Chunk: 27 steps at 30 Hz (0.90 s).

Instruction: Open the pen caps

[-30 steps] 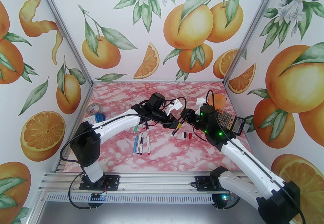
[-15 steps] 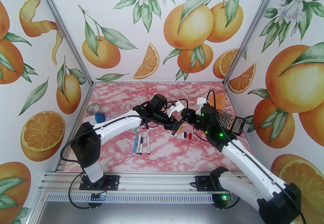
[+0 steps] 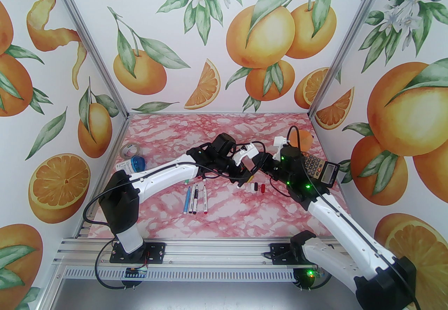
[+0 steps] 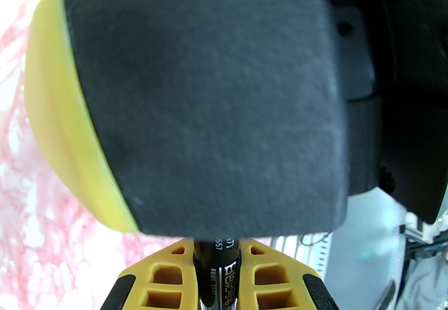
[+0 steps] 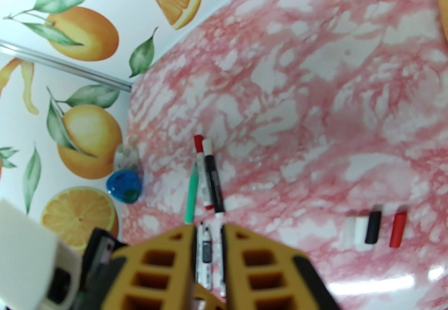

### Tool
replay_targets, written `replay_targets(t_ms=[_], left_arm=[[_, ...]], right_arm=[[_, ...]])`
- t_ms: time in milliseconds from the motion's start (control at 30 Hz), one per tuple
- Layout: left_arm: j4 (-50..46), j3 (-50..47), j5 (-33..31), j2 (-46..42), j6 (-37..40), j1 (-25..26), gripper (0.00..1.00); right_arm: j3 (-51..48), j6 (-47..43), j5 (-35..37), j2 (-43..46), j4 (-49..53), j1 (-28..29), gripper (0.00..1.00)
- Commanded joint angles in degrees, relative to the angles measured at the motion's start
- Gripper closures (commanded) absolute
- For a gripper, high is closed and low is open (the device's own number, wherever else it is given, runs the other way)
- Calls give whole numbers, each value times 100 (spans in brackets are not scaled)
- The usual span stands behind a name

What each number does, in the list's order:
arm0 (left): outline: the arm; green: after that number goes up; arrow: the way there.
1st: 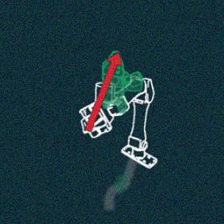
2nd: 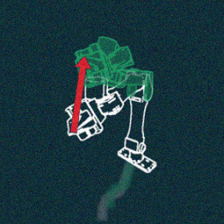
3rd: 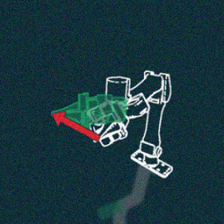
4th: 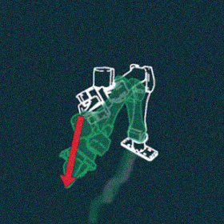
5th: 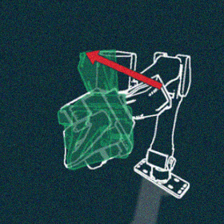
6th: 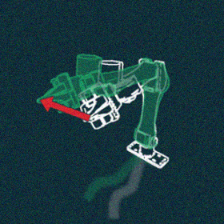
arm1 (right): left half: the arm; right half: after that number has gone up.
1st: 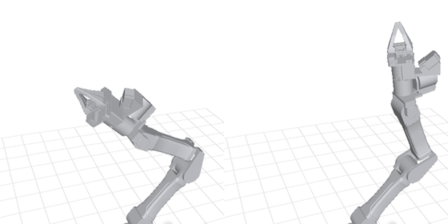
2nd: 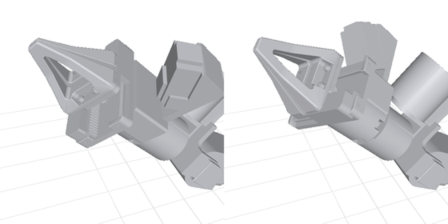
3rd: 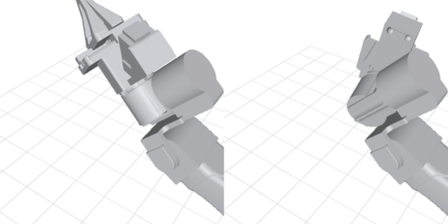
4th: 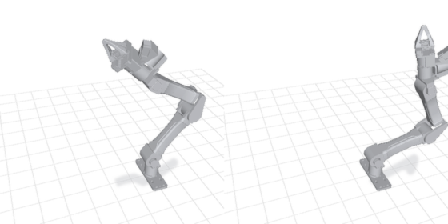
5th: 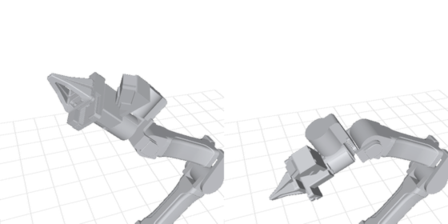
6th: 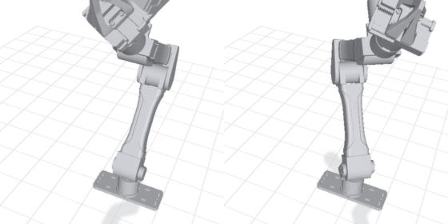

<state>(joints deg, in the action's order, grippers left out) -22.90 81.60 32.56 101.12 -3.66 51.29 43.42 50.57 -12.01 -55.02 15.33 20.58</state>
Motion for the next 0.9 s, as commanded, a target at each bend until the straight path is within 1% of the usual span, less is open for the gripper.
replay_targets(t_ms=[0,67,167,233,300,400,467,567,800,867], left_arm=[[-611,40,-224,47,247,70,98],[-690,91,-324,87,204,74,99],[-755,119,-451,101,234,120,99],[-748,119,-428,83,234,119,99],[-722,120,-192,74,209,116,99],[-590,153,619,124,72,105,99],[-556,154,848,123,53,104,99],[-580,128,944,64,145,72,99],[-706,167,840,30,263,32,100],[-686,164,944,37,235,11,100]], right_arm=[[342,-346,403,154,-17,-256,88],[343,-467,674,150,14,-272,89],[286,-424,867,132,-185,-300,90],[264,-349,996,111,-321,-300,90],[224,-285,1214,115,-483,-300,91],[42,-309,1496,51,-959,-313,92],[-36,-340,1423,-31,-1232,-338,92],[-241,-258,1035,-94,-1856,-458,92],[-259,-300,772,-61,-2173,-631,92],[-383,-338,433,-43,-2620,-720,92]])
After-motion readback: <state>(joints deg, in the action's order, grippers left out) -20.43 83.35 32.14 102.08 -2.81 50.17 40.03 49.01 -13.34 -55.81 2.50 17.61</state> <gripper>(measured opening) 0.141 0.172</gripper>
